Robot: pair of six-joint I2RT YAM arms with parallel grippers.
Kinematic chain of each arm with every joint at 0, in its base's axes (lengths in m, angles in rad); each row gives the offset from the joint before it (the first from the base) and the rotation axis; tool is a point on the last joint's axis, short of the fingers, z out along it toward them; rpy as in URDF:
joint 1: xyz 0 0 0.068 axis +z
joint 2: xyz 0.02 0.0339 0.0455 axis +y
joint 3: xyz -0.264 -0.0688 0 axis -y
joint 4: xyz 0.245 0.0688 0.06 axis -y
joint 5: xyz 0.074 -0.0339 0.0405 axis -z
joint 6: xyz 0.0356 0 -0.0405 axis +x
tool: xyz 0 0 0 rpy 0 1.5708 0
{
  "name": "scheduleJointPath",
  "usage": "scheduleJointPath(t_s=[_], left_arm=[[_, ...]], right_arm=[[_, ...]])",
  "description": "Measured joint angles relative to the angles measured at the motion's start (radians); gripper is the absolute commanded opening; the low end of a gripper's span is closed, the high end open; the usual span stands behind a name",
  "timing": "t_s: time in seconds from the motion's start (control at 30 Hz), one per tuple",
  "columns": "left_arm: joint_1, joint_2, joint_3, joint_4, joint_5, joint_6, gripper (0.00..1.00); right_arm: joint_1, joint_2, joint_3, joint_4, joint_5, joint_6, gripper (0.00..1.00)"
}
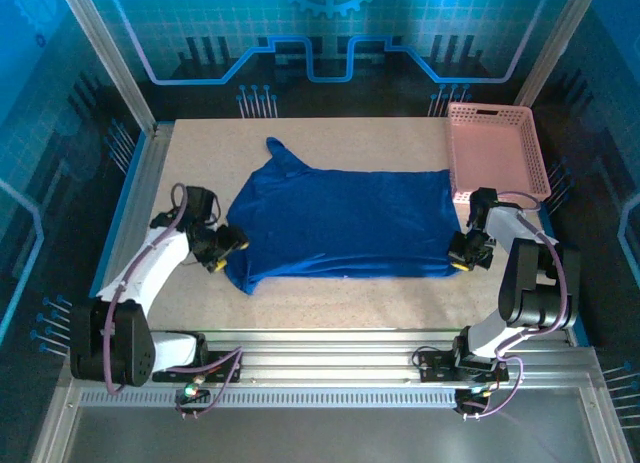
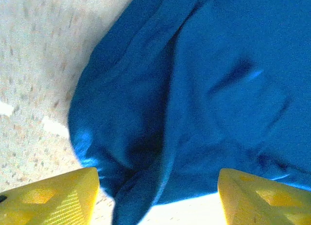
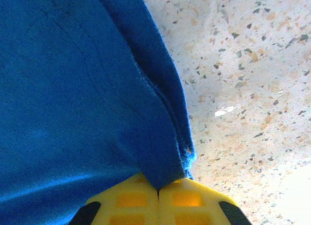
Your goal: Fold and stack the t-shirts
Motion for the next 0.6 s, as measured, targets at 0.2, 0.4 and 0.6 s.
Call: scheduleJointPath(t_s=[0.2, 0.4, 0.6], left_arm=[[0.000, 0.214, 0.166, 0.052, -0.032, 0.063, 0.55], [0.000, 0.386, 0.210, 0.094, -0.032, 0.095, 0.49], [0.000, 0.462, 0.256, 0.106, -0.032, 0.102, 0.44]], right_arm=[[-0.001, 0.016, 0.000, 0.005, -0.003, -0.001, 0.00], [-0.001, 0.026, 0.000, 0.007, -0.003, -0.004, 0.00], [-0.001, 0.026, 0.001, 0.007, -0.003, -0.004, 0.00]])
